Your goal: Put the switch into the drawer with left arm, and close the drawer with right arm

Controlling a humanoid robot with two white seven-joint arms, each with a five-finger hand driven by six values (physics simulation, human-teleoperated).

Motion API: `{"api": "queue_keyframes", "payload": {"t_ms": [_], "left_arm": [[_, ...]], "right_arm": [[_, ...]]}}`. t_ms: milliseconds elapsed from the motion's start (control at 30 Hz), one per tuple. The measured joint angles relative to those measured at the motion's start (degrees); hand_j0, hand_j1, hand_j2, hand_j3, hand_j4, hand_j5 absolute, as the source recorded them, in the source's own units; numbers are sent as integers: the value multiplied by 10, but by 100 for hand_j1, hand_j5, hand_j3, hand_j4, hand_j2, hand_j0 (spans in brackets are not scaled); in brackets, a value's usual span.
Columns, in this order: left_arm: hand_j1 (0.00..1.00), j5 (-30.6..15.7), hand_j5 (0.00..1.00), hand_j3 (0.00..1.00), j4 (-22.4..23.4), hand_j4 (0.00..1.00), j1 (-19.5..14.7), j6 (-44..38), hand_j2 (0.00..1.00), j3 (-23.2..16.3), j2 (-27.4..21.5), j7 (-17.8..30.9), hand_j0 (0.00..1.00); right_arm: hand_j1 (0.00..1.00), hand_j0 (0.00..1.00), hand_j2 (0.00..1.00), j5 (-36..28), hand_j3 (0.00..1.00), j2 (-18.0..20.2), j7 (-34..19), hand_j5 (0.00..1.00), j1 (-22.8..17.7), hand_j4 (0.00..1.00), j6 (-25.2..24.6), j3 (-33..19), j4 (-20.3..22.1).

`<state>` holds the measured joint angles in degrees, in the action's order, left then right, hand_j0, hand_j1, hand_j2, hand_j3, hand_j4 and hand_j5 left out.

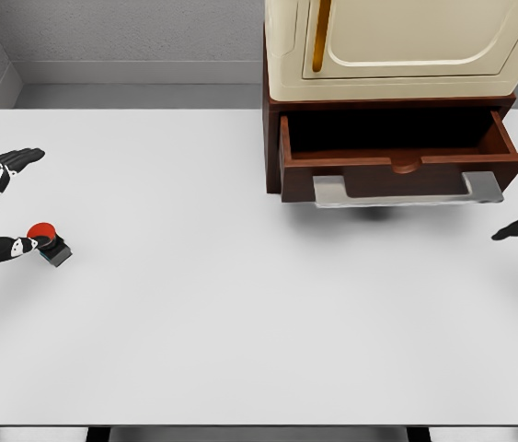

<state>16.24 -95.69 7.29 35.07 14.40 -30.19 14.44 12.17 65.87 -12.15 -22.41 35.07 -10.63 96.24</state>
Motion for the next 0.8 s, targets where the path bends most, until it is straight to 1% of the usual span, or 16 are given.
{"api": "queue_keyframes", "payload": {"t_ms": [200, 300, 333, 400, 500, 533, 600, 667, 700, 733, 800], "left_arm": [[100, 1, 100, 100, 0, 100, 4, 0, 100, 2, 1, -1, 100], [100, -12, 100, 100, 1, 100, 11, 0, 100, 12, 0, -5, 100], [100, -29, 100, 100, 1, 100, 25, 0, 100, 11, -1, -5, 100], [100, -85, 100, 100, 1, 100, 40, 0, 100, -1, -21, -3, 100], [100, -169, 100, 100, 0, 100, 41, 0, 100, -38, -64, 7, 100], [100, -191, 100, 100, -2, 100, 35, 0, 100, -45, -72, 23, 100], [100, -226, 100, 100, -7, 100, 6, 0, 100, -53, -78, 81, 100], [100, -254, 100, 100, -8, 100, -14, 0, 100, -57, -72, 140, 100], [100, -266, 100, 100, -7, 100, -33, 0, 100, -59, -66, 159, 100], [100, -274, 100, 100, -4, 100, -42, 0, 100, -59, -55, 172, 100], [100, -298, 100, 100, 4, 100, -43, 1, 100, -60, -39, 188, 100]], "right_arm": [[80, 80, 80, 0, 80, 1, 1, 80, 0, 80, 0, 0, 3], [80, 80, 80, 1, 80, 3, 1, 80, 1, 80, 0, -1, 8], [80, 80, 80, 2, 80, 3, 1, 80, 1, 80, 0, -2, 8], [79, 79, 79, 4, 79, 4, 0, 79, 0, 79, 0, -2, 9], [79, 79, 79, 7, 79, 4, 0, 79, 0, 79, 0, -6, 11], [79, 79, 79, 8, 79, 5, 0, 79, 0, 79, 0, -7, 13], [79, 79, 79, 9, 79, 5, 0, 79, 0, 79, 0, -7, 18], [79, 79, 79, 10, 79, 4, 0, 79, 0, 79, 0, -8, 21], [78, 78, 78, 10, 78, 5, 0, 78, -2, 78, 0, -8, 25], [76, 76, 76, 10, 76, 5, -1, 76, -2, 76, 0, -8, 28], [72, 72, 72, 10, 72, 5, -1, 72, -4, 72, 0, -8, 32]]}}
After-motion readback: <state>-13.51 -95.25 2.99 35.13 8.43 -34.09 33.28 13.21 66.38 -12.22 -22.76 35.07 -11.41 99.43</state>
